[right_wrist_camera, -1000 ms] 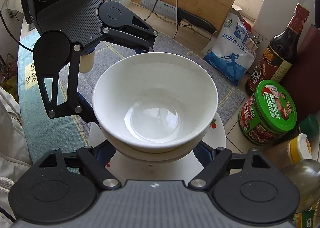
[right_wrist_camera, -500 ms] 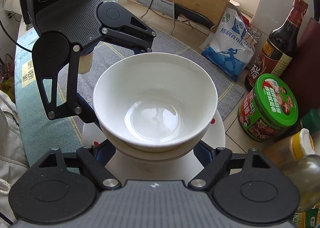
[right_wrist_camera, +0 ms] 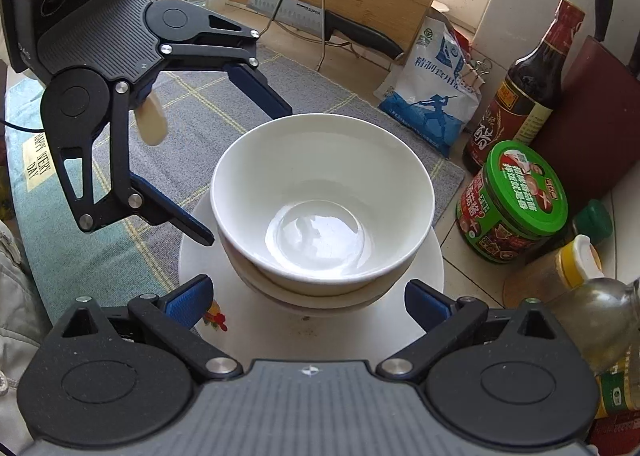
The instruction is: Organize plates and bowls
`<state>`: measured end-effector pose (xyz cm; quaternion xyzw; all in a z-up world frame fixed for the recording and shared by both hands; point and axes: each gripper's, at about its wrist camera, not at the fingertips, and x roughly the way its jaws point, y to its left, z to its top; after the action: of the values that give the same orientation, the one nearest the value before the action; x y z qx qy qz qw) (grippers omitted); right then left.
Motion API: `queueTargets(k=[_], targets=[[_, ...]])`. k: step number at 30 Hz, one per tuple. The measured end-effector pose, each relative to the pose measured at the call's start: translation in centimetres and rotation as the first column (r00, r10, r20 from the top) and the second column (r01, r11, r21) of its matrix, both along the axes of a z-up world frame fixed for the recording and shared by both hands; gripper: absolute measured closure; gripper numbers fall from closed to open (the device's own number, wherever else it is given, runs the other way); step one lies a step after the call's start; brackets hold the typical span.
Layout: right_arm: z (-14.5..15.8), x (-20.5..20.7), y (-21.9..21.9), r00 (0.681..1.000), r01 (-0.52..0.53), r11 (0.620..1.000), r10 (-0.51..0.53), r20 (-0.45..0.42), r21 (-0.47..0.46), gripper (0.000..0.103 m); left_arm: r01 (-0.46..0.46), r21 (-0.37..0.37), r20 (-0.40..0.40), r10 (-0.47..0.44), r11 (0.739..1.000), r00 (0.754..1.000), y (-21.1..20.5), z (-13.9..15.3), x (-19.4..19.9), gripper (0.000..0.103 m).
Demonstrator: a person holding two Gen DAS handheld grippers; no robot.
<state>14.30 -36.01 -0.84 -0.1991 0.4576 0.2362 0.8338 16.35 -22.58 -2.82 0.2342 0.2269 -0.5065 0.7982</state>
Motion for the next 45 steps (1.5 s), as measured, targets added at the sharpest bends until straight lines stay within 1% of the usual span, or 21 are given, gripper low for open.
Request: queueTargets(k=[2, 5, 7, 9, 12, 14, 15, 17, 18, 19, 21, 22, 28, 31, 33, 36, 45], targets=[[0.6, -0.7, 0.9, 0.997, 0.068, 0.997, -0.067, 0.026, -0.042, 0.000, -0.025, -0.038, 0.012, 0.026, 0.999, 1.000, 1.2, 0.7, -0.7, 0.003], [1.4, -1.7, 2.5, 0.984, 0.173, 0.981, -0.168, 0.058, -0.084, 0.000, -0.079, -0.084, -0.002, 0.079, 0.993, 0.997, 2.8, 1.6, -1.5, 0.002], [1.9, -2.4, 3.6, 0.965, 0.258, 0.961, -0.251, 0.082, -0.097, 0.000, -0.124, -0.119, -0.009, 0.123, 0.985, 0.992, 4.0, 2.1, -2.3, 0.002], [2.1, -2.9, 4.5, 0.933, 0.354, 0.930, -0.346, 0.096, -0.096, 0.000, -0.177, -0.159, -0.002, 0.179, 0.971, 0.984, 5.3, 2.5, -3.2, 0.002], [2.4, -4.4, 5.8, 0.840, 0.537, 0.842, -0.528, 0.120, -0.056, 0.000, -0.271, -0.172, -0.007, 0.274, 0.947, 0.962, 6.9, 3.2, -4.6, 0.002], [2.6, -5.6, 6.8, 0.772, 0.630, 0.776, -0.623, 0.128, -0.018, 0.000, -0.319, -0.167, -0.028, 0.319, 0.933, 0.947, 7.8, 3.6, -5.3, 0.002], [2.7, -6.3, 7.3, 0.737, 0.669, 0.743, -0.664, 0.128, 0.004, 0.000, -0.352, -0.156, -0.042, 0.350, 0.923, 0.936, 8.2, 3.9, -5.7, 0.002], [3.1, -7.6, 8.3, 0.663, 0.739, 0.672, -0.738, 0.124, 0.047, 0.000, -0.418, -0.108, -0.070, 0.412, 0.902, 0.908, 8.8, 4.2, -6.1, 0.002], [3.2, -8.1, 8.5, 0.633, 0.764, 0.643, -0.765, 0.120, 0.064, 0.000, -0.440, -0.081, -0.077, 0.435, 0.894, 0.897, 9.0, 4.4, -6.3, 0.002], [3.4, -8.8, 8.9, 0.591, 0.795, 0.601, -0.798, 0.119, 0.082, 0.000, -0.457, -0.062, -0.082, 0.452, 0.887, 0.888, 9.3, 4.5, -6.5, 0.002], [4.0, -10.0, 9.8, 0.532, 0.832, 0.544, -0.837, 0.126, 0.103, 0.000, -0.478, -0.051, -0.099, 0.472, 0.877, 0.876, 9.8, 4.8, -7.0, 0.002], [4.3, -10.4, 10.3, 0.511, 0.844, 0.526, -0.848, 0.139, 0.106, 0.000, -0.485, -0.046, -0.107, 0.479, 0.873, 0.871, 10.1, 5.1, -7.4, 0.002], [6.7, -12.6, 12.1, 0.450, 0.867, 0.480, -0.870, 0.202, 0.135, 0.000, -0.490, -0.062, -0.100, 0.483, 0.870, 0.870, 10.7, 6.5, -9.1, 0.002], [7.4, -13.1, 12.4, 0.423, 0.875, 0.459, -0.879, 0.221, 0.152, 0.000, -0.504, -0.071, -0.109, 0.496, 0.861, 0.861, 11.0, 7.2, -9.4, 0.002], [7.8, -13.5, 12.7, 0.412, 0.876, 0.452, -0.882, 0.229, 0.167, 0.000, -0.511, -0.071, -0.107, 0.502, 0.857, 0.858, 11.0, 7.4, -9.6, 0.002], [8.1, -13.9, 13.0, 0.403, 0.875, 0.448, -0.884, 0.236, 0.182, 0.000, -0.517, -0.072, -0.103, 0.509, 0.853, 0.854, 11.1, 7.6, -9.7, 0.002], [8.4, -13.8, 13.6, 0.405, 0.870, 0.453, -0.882, 0.240, 0.195, 0.000, -0.530, -0.079, -0.104, 0.522, 0.844, 0.847, 11.3, 8.0, -9.8, 0.002]])
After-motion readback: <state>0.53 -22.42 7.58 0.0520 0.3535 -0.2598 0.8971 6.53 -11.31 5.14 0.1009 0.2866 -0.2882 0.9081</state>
